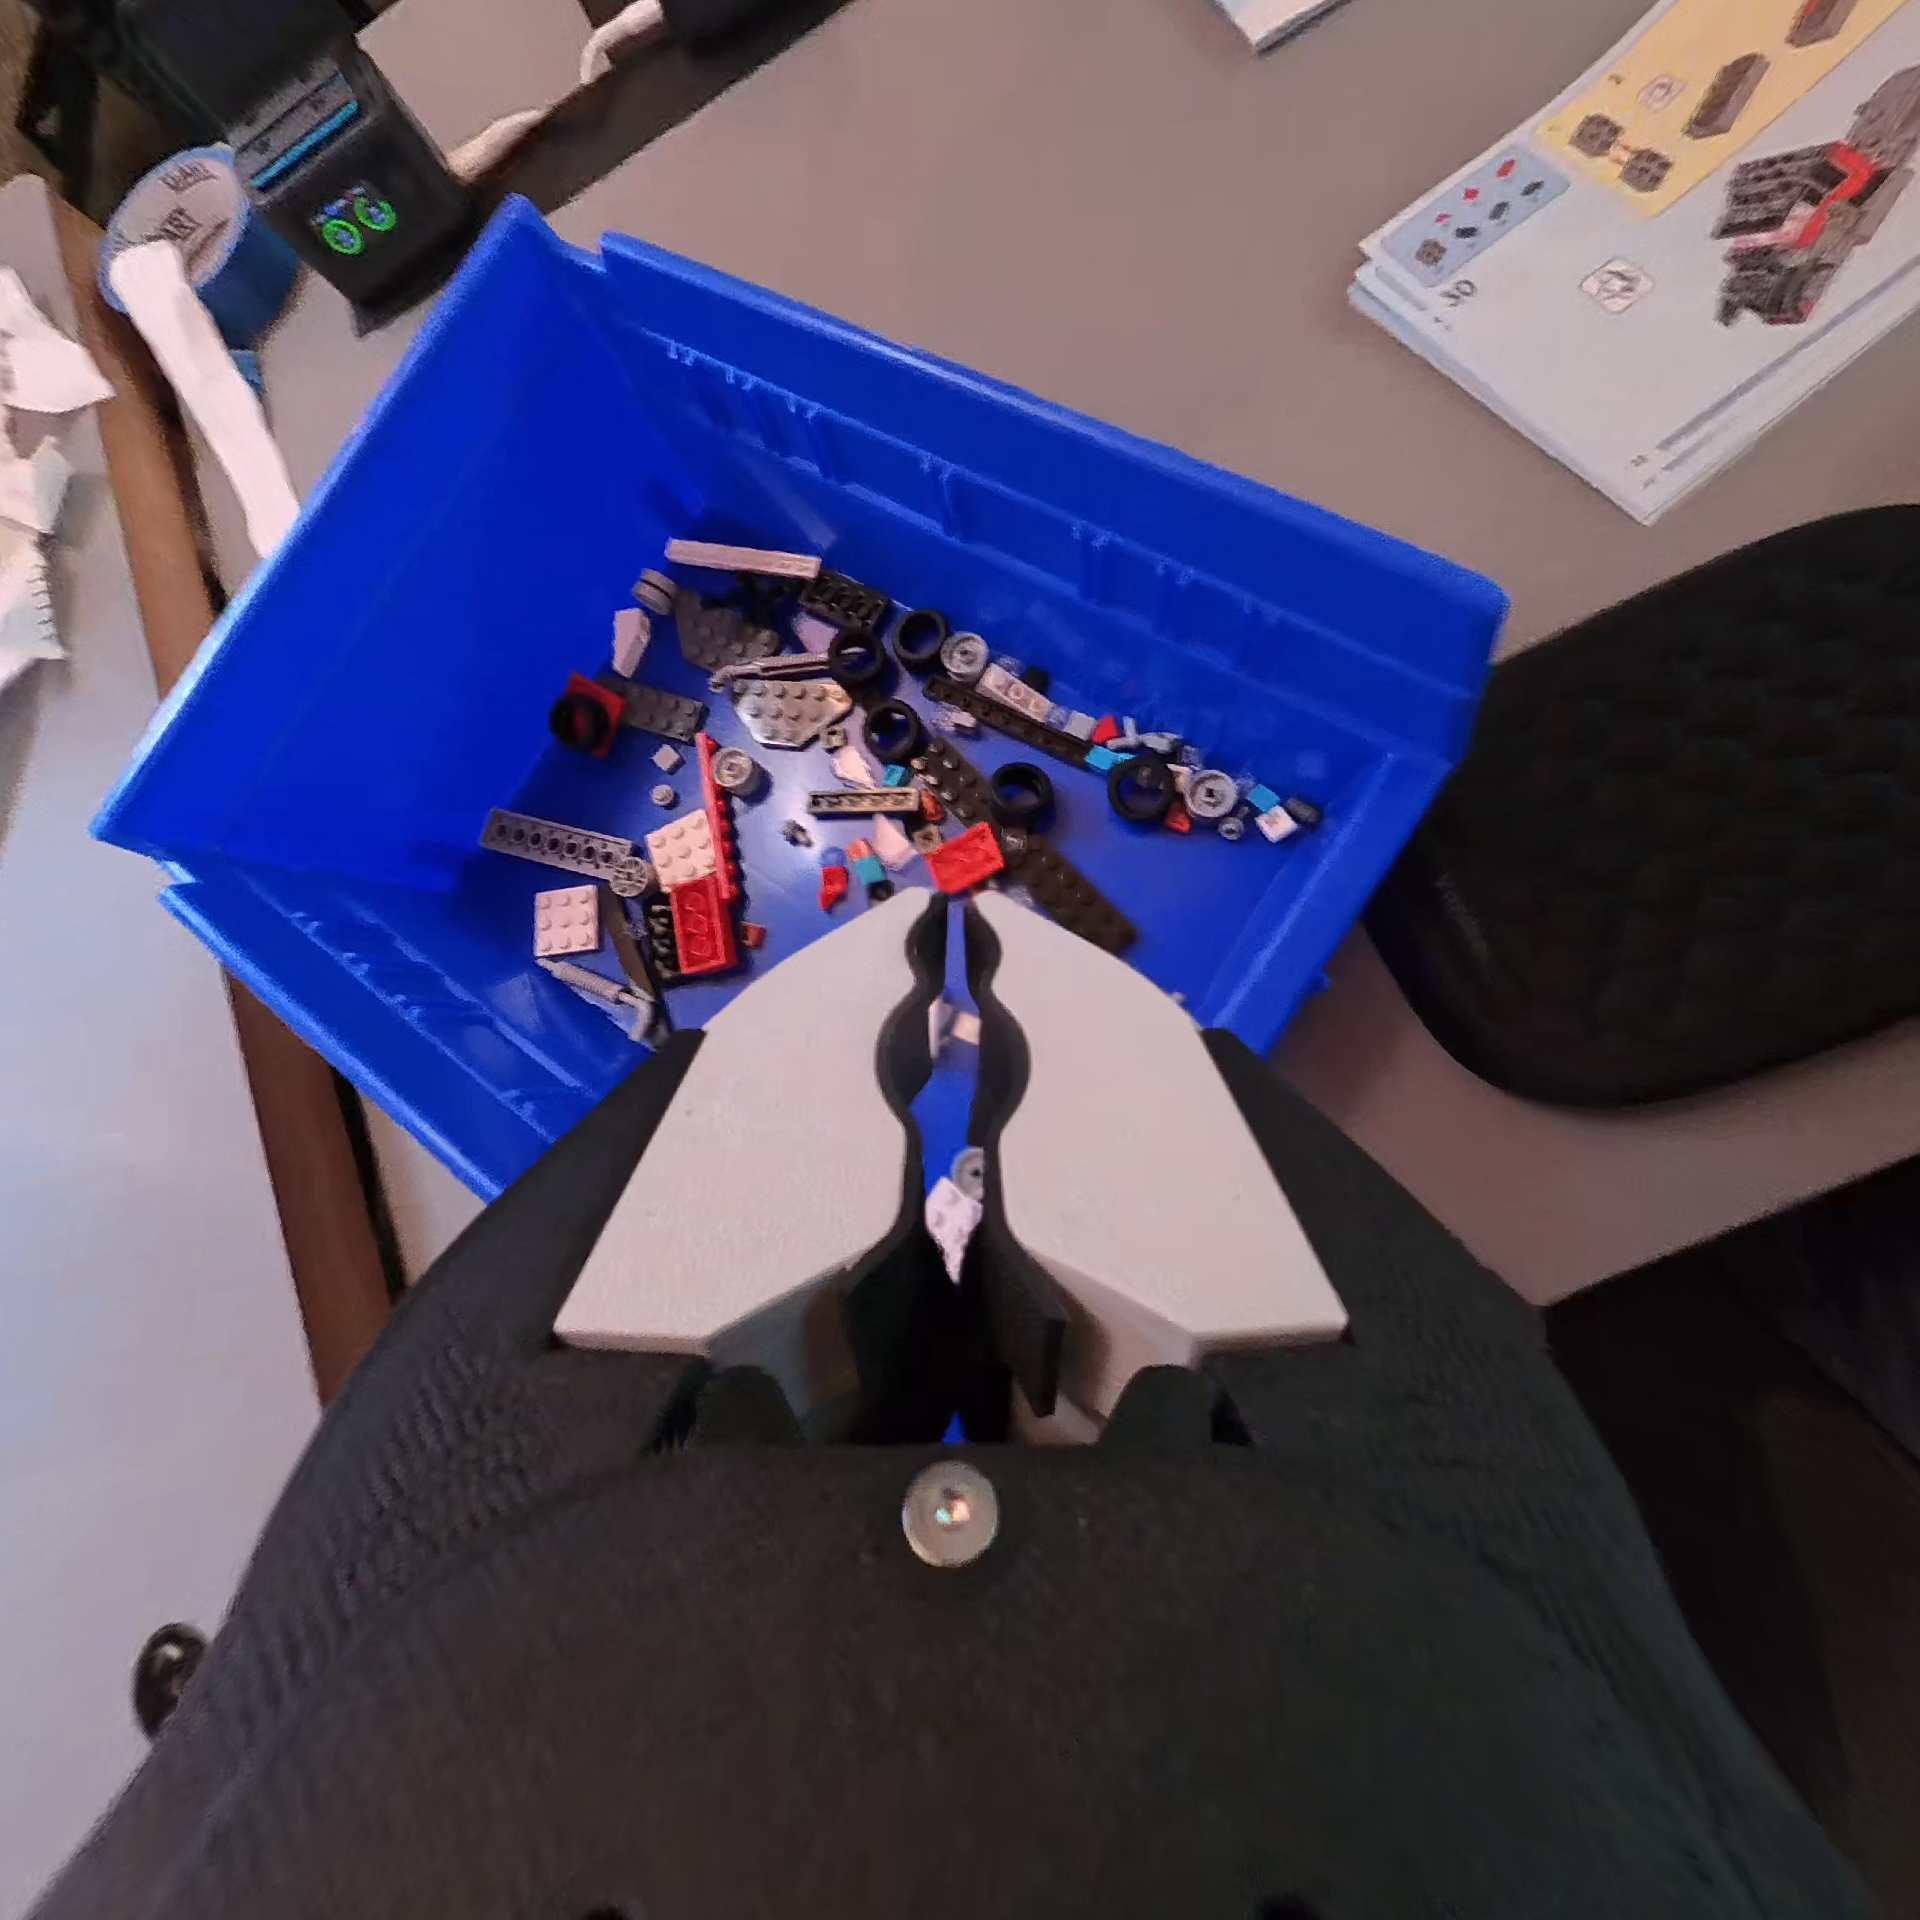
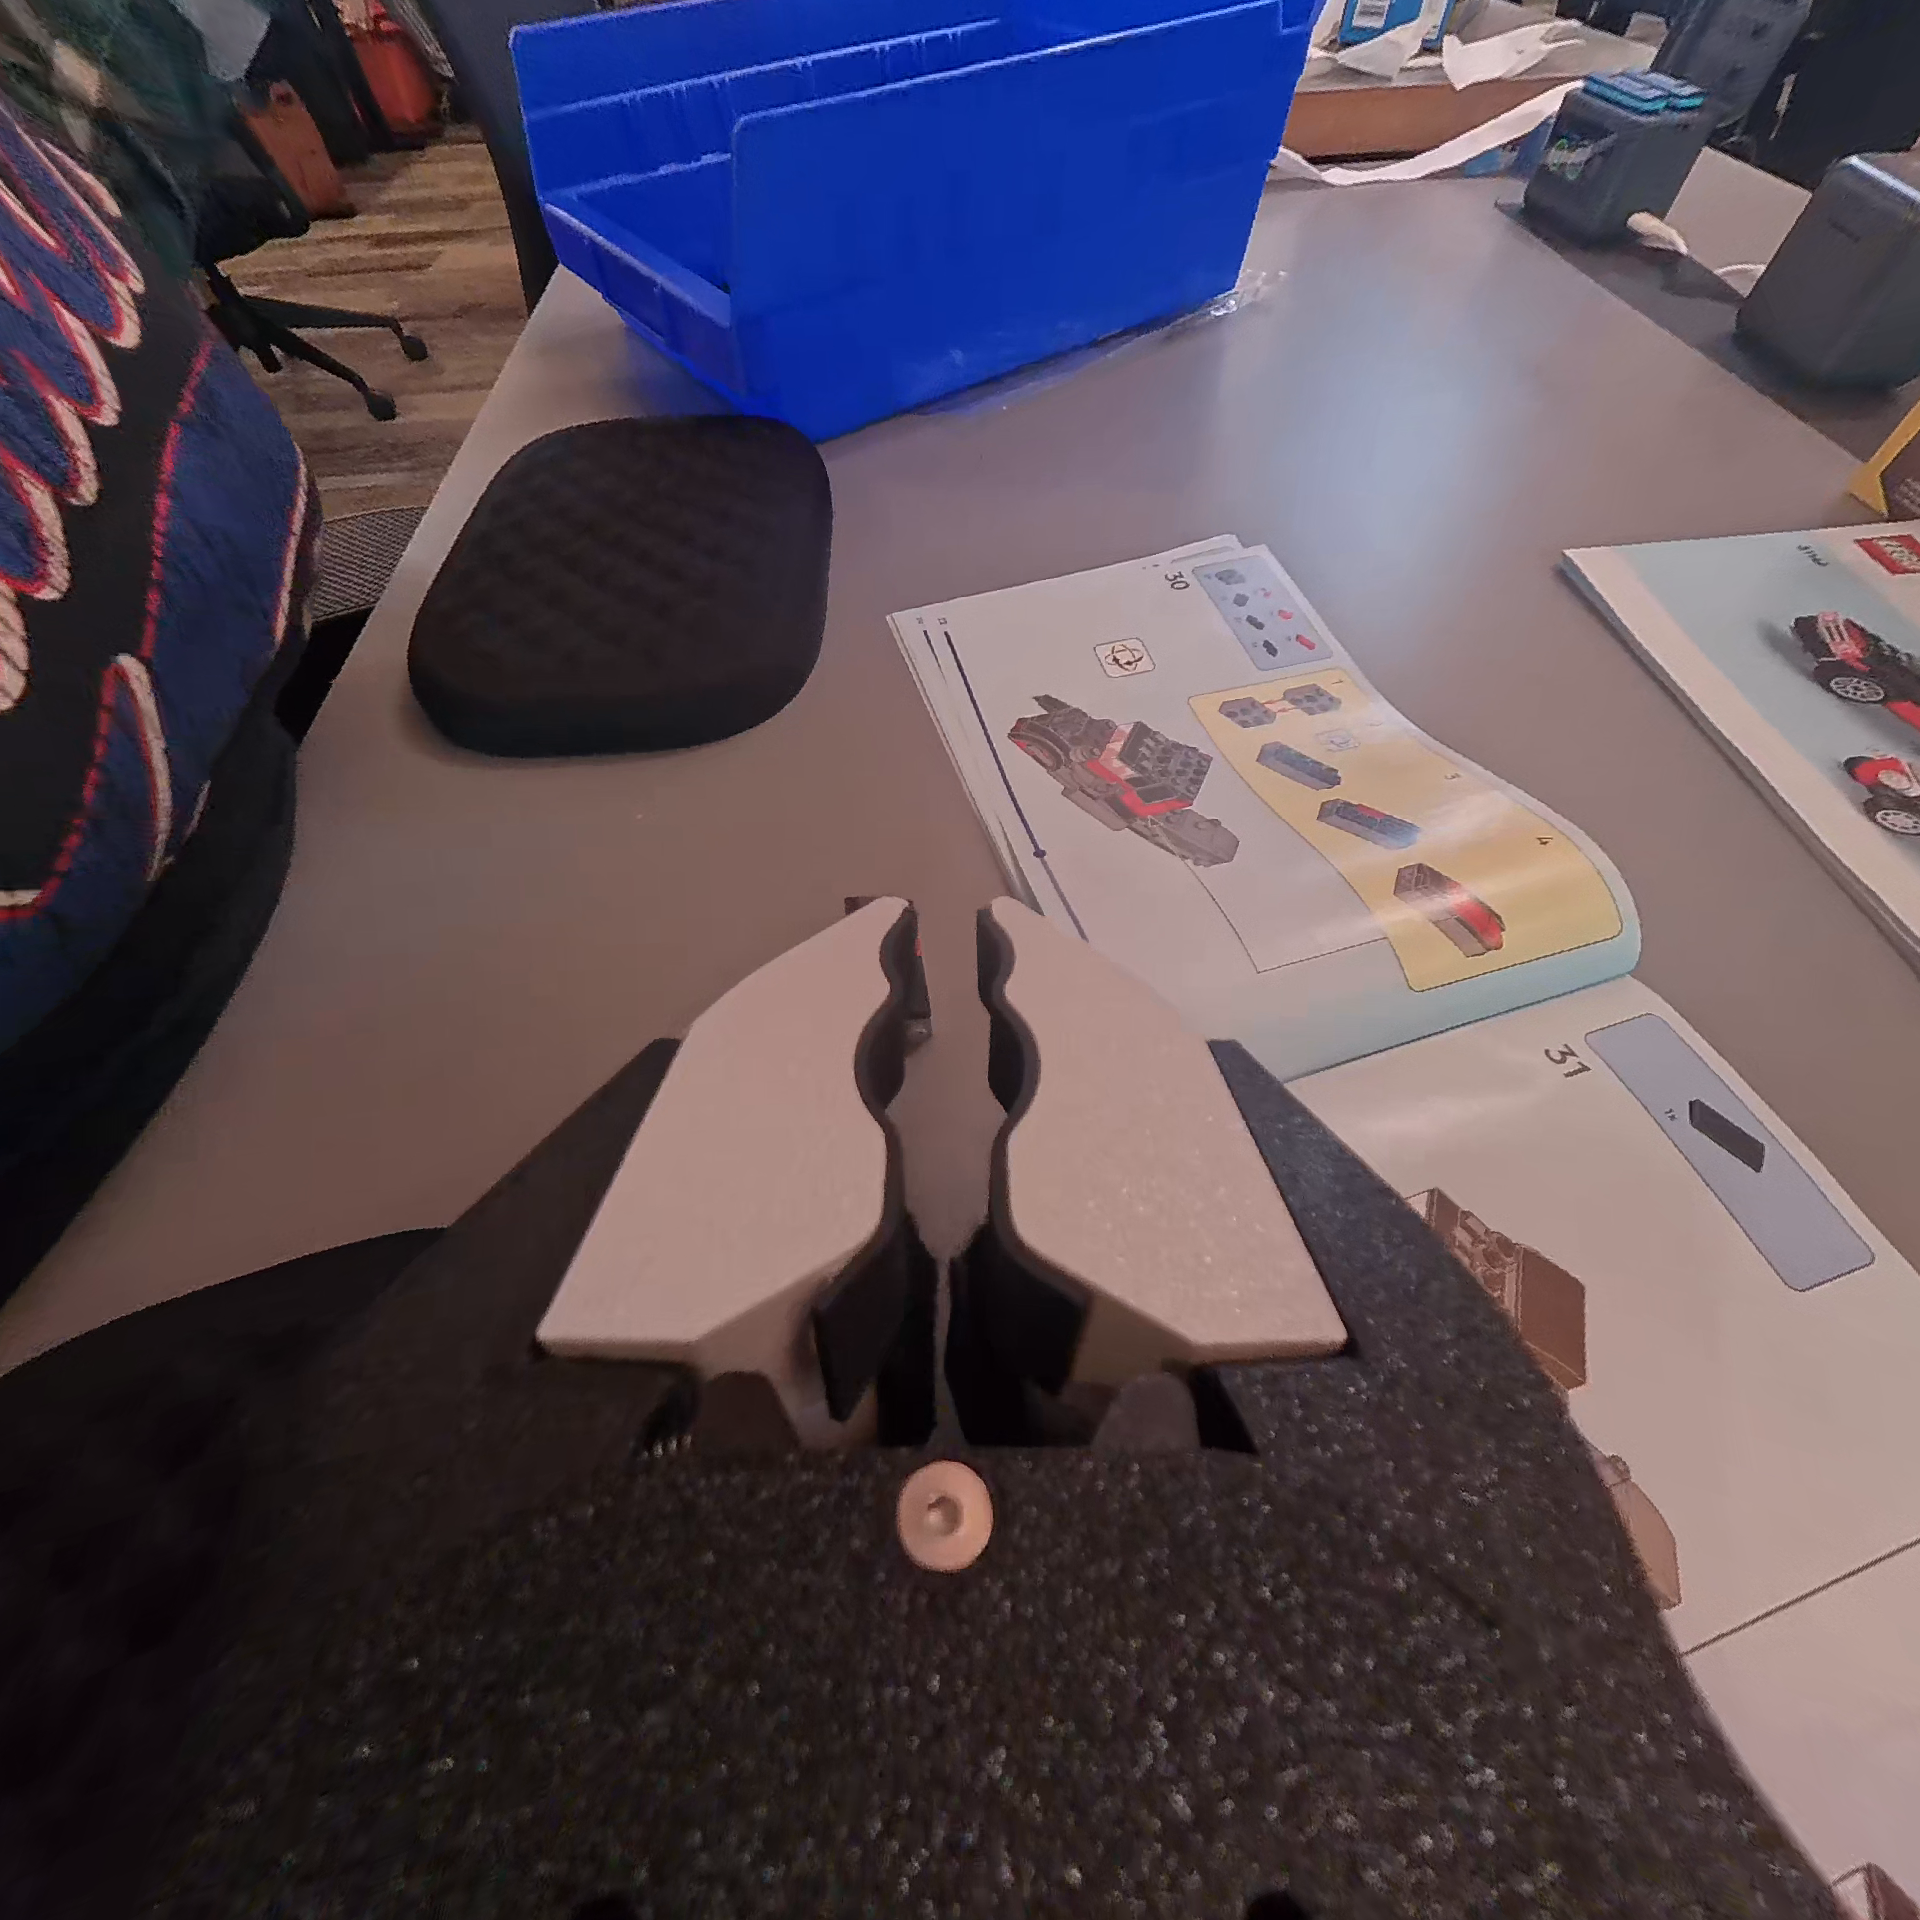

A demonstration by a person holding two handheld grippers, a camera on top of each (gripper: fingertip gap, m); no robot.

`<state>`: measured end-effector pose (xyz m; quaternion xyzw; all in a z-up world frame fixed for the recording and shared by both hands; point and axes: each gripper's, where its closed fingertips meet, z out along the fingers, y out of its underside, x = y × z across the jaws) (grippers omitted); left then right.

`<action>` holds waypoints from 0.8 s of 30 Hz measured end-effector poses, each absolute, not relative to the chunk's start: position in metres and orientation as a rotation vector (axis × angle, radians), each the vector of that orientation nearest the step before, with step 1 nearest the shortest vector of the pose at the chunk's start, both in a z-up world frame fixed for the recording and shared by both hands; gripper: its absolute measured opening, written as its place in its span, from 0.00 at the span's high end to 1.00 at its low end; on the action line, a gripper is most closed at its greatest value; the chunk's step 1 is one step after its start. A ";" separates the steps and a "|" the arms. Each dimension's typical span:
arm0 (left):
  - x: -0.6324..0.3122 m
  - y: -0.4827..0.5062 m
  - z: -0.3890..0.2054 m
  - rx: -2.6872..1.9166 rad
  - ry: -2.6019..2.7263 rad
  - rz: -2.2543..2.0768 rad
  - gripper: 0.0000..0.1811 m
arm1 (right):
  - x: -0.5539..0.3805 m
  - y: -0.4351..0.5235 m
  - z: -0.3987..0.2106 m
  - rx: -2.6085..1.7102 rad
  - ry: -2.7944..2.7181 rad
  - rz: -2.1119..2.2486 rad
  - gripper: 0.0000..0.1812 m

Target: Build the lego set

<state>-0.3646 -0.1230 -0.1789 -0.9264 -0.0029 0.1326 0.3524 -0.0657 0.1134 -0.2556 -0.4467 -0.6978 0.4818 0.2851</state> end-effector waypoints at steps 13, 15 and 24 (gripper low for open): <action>-0.317 -0.104 -0.237 -2.468 0.153 0.070 0.90 | -0.071 0.117 -0.268 -1.304 -1.908 1.247 0.94; -0.312 -0.091 -0.238 -2.419 0.221 -0.013 0.95 | -0.071 0.116 -0.270 -1.310 -1.923 1.227 0.94; -0.317 -0.080 -0.289 -2.624 0.429 -0.237 0.97 | -0.071 0.117 -0.268 -1.295 -1.896 1.208 0.94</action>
